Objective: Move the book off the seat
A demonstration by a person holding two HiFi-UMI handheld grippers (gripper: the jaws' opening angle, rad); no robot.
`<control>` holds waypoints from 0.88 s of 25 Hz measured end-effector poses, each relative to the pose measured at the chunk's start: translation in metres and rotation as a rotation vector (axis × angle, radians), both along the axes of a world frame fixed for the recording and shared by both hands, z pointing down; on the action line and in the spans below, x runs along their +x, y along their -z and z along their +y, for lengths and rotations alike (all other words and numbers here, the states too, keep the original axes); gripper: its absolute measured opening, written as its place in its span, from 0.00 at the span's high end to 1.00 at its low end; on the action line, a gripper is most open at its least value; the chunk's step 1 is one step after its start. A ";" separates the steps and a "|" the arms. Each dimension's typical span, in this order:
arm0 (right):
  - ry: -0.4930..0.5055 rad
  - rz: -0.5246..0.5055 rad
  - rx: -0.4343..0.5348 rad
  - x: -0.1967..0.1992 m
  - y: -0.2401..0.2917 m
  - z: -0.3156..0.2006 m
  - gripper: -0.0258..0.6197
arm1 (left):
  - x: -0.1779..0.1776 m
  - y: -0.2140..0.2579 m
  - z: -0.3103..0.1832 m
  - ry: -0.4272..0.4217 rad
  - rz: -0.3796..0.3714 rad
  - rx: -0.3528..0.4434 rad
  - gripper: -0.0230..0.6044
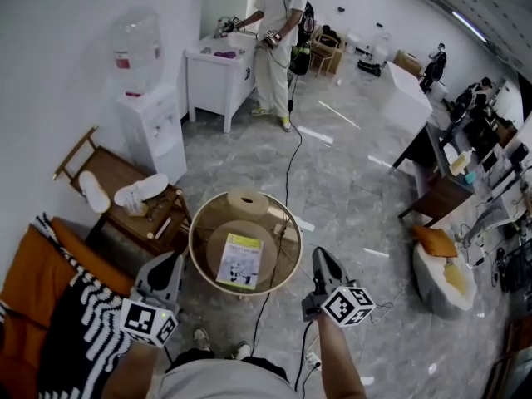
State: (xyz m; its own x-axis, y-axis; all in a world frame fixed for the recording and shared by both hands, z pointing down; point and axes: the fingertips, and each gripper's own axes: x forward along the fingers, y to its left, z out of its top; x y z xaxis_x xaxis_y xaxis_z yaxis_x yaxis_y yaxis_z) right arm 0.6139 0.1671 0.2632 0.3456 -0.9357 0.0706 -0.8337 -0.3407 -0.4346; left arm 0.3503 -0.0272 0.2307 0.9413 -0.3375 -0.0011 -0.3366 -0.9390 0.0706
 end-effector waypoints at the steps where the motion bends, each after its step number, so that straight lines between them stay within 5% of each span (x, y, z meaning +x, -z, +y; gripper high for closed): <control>1: 0.005 0.028 0.003 -0.003 0.009 0.001 0.93 | -0.003 0.003 -0.001 0.006 0.006 0.001 0.94; 13: 0.020 0.266 0.014 -0.050 0.080 0.032 0.93 | -0.046 0.013 -0.011 0.065 0.019 -0.014 0.94; 22: -0.075 0.330 -0.046 -0.070 0.085 0.072 0.93 | -0.063 0.015 -0.003 0.094 0.024 0.003 0.94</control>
